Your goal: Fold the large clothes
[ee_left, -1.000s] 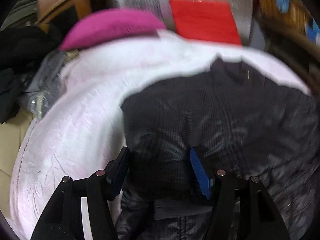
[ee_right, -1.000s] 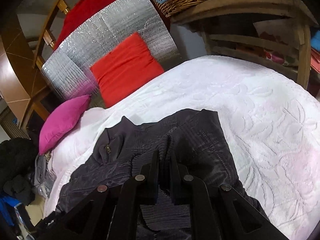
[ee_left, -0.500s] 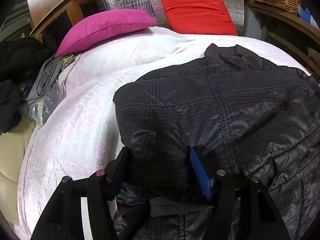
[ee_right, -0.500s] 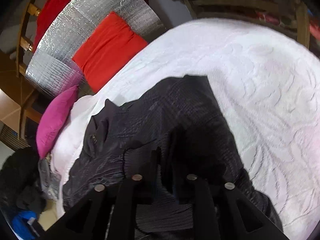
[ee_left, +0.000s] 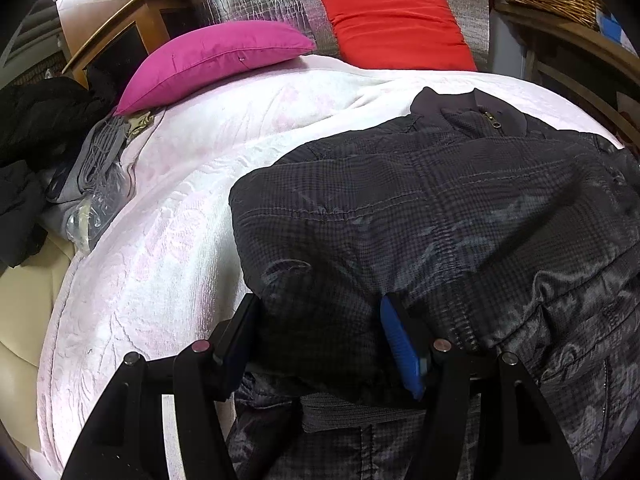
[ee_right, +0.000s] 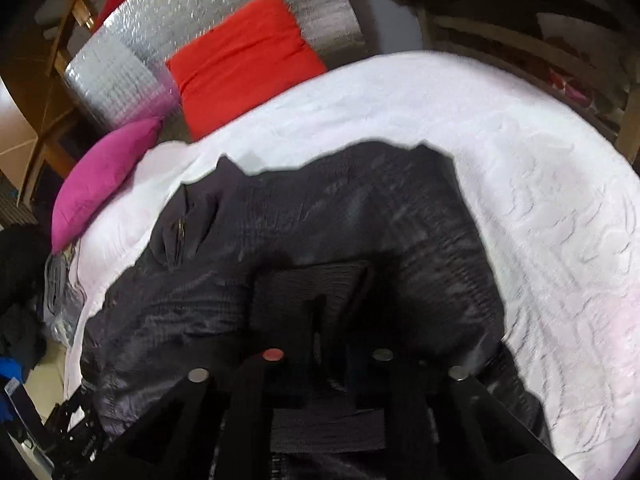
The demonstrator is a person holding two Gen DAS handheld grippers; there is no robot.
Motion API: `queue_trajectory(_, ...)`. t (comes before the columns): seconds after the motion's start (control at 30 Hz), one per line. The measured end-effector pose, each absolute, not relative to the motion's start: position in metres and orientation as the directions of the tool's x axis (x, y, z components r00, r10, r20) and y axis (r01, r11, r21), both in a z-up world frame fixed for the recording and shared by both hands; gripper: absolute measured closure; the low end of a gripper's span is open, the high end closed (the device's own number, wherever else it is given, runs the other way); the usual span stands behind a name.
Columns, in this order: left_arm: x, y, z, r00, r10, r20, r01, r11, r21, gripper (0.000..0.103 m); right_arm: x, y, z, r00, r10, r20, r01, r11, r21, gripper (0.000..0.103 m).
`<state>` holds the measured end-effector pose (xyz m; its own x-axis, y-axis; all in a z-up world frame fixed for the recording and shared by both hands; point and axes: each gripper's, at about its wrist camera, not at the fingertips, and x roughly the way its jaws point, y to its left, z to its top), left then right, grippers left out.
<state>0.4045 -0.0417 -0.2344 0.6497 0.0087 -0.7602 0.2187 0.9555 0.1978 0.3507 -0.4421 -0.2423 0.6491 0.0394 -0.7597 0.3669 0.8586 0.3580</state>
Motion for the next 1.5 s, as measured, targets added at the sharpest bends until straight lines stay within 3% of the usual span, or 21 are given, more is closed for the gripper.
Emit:
queue_trajectory(0.23, 0.404, -0.043, -0.235, 0.653, 0.01, -0.757, 0.22, 0.954, 0.202, 0.04, 0.35, -0.45, -0.221, 0.698, -0.029, -0.715, 0.37, 0.87, 0.325, 0.093)
queue_trajectory(1.0, 0.402, -0.051, -0.232, 0.653, -0.006, -0.757, 0.229, 0.955, 0.191, 0.036, 0.401, -0.455, -0.256, 0.626, -0.147, -0.766, 0.414, 0.895, 0.166, 0.093)
queue_trajectory(1.2, 0.404, -0.027, -0.214, 0.64, -0.074, -0.765, 0.206, 0.975, 0.078, 0.03, 0.385, -0.48, -0.251, 0.624, 0.018, -0.781, 0.433, 0.824, 0.365, 0.09)
queue_trajectory(1.33, 0.405, -0.013, -0.204, 0.671, -0.069, -0.738, 0.167, 0.984, 0.06, 0.028, 0.367, -0.487, -0.232, 0.677, 0.027, -0.736, 0.432, 0.795, 0.426, 0.089)
queue_trajectory(1.43, 0.41, -0.004, -0.204, 0.665, -0.055, -0.744, 0.13, 0.991, 0.043, 0.028, 0.357, -0.487, -0.214, 0.749, 0.047, -0.661, 0.375, 0.793, 0.481, 0.076)
queue_trajectory(1.47, 0.413, -0.001, -0.206, 0.659, -0.048, -0.75, 0.116, 0.993, 0.038, 0.028, 0.357, -0.485, -0.21, 0.765, 0.065, -0.641, 0.348, 0.795, 0.497, 0.057)
queue_trajectory(1.5, 0.416, 0.002, -0.208, 0.653, -0.043, -0.756, 0.106, 0.994, 0.035, 0.028, 0.357, -0.481, -0.208, 0.778, 0.08, -0.623, 0.326, 0.797, 0.509, 0.028)
